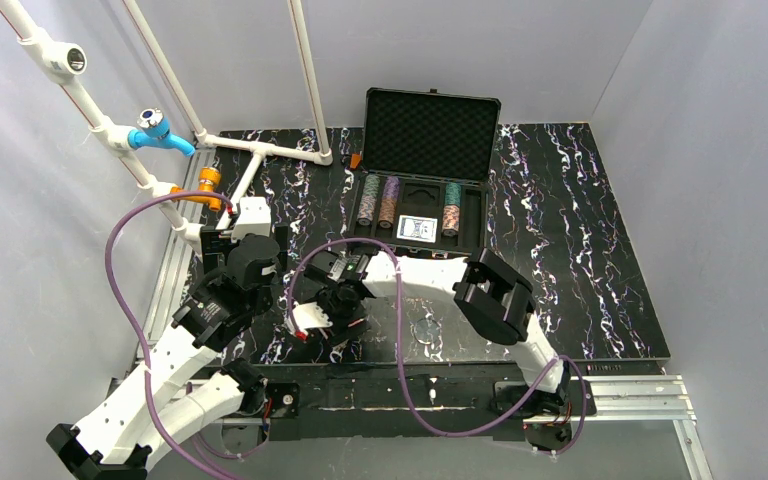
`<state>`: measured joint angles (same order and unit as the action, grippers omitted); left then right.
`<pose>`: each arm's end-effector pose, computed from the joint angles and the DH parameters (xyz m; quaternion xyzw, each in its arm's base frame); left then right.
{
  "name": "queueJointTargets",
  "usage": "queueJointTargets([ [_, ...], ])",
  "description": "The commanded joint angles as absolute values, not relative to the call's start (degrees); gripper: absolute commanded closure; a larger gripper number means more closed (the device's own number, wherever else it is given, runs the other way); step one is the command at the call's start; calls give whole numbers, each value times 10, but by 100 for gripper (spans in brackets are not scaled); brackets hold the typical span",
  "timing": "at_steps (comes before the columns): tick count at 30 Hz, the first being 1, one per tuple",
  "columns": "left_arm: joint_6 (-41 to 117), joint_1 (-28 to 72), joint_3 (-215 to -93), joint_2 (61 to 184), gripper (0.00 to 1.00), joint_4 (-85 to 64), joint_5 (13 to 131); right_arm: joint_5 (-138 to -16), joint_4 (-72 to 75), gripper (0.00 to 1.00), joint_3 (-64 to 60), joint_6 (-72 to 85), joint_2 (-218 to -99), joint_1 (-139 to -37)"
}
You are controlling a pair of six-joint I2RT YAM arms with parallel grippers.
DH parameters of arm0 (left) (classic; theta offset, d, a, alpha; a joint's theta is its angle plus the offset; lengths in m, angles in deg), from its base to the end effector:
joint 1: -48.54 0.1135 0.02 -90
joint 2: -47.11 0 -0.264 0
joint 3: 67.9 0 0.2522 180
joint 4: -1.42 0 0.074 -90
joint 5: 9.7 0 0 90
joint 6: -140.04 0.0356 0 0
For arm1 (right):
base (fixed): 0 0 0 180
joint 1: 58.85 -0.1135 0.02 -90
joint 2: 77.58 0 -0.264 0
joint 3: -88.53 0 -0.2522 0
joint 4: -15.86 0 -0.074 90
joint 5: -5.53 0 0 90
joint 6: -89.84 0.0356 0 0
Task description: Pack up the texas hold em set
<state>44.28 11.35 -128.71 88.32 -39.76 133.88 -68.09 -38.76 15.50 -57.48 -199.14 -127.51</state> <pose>0.1348 -0.0663 0.3370 -0.0440 0.7793 0.1631 0.6035 0.1510 0.4141 0.1738 -0.8790 0.4192 0.1571 0.1639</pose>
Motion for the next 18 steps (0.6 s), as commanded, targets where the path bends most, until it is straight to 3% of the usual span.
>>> queueJointTargets([
  [1,440,117,-1300,881,2,-395,1350,-714,-385,65,128,-549,-1940,-1278],
  [10,439,118,-1300,882,2,-396,1344,-746,-363,71,71,-525,-1854,-1274],
  [18,439,117,-1300,885,2,-397,1333,-768,-354,96,45,-531,-1791,-1239],
])
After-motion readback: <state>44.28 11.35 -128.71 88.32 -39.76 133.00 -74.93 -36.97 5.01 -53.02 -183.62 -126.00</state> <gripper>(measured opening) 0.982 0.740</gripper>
